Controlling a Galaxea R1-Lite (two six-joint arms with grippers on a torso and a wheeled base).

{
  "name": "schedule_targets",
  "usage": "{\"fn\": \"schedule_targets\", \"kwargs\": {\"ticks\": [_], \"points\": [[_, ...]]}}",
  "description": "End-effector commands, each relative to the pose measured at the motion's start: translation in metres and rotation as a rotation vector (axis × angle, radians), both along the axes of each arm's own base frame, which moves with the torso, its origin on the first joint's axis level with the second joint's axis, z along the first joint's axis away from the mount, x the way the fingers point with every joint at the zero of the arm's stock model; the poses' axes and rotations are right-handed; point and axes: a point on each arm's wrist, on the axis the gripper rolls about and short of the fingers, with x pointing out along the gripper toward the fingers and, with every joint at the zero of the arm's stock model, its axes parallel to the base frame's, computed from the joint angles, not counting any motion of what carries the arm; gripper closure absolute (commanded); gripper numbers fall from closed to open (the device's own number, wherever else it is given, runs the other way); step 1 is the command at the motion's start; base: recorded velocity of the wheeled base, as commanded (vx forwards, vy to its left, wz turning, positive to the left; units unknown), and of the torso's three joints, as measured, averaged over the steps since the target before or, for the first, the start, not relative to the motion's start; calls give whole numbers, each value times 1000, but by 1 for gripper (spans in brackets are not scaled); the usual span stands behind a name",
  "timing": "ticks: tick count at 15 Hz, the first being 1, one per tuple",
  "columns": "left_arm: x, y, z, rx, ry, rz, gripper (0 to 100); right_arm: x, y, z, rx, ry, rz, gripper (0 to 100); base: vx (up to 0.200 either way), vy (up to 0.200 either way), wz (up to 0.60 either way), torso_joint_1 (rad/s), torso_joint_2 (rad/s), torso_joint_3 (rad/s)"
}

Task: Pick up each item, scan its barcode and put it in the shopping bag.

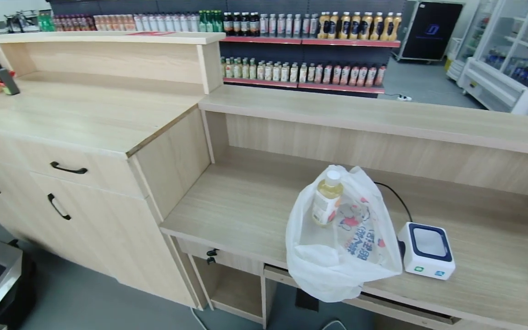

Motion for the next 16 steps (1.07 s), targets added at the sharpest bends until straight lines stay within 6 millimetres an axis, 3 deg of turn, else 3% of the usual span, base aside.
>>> {"fn": "schedule_targets", "kwargs": {"ticks": [1,2,4,7,16], "points": [[0,0,0,0,0,1,100,8,-43,-4,178,6,-181,0,0,0,0,0,0,0],[0,0,0,0,0,1,100,8,-47,-10,206,16,-189,0,0,0,0,0,0,0],[0,0,0,0,0,1,100,12,-82,-46,328,62,-281,0,0,0,0,0,0,0],[0,0,0,1,0,1,100,17,-106,-77,393,100,-359,0,0,0,0,0,0,0],[0,0,0,0,0,1,100,31,-126,-120,450,194,-377,0,0,0,0,0,0,0]]}}
